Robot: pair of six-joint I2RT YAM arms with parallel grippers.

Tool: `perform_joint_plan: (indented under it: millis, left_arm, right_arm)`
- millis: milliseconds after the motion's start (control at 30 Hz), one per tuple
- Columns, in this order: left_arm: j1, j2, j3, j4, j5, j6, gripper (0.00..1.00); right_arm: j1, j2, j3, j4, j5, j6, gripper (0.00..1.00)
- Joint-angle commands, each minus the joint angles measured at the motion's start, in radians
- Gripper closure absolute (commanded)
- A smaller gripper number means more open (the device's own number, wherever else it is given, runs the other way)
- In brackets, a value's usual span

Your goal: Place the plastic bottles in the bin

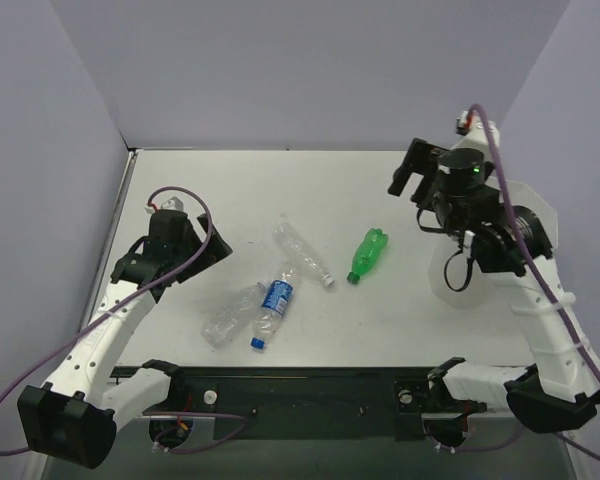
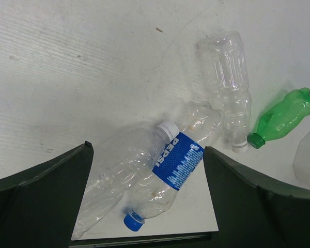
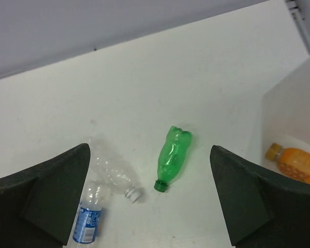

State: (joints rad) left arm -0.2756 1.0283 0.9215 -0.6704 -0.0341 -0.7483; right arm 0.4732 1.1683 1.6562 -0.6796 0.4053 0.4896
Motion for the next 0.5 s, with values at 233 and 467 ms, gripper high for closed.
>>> perform_joint_plan:
  millis: [233, 467]
  left_arm:
    - [-0.002, -0.02, -0.004, -0.015, -0.03, 0.001, 0.01]
    - [-0.002, -0.028, -0.01, -0.018, -0.027, 0.001, 0.01]
  right_arm:
    - [0.168, 0.335, -0.11, 0.068, -0.06, 0.095, 0.05]
    - [0.148, 0.479, -0.232, 0.1, -0.091, 0.196, 0.05]
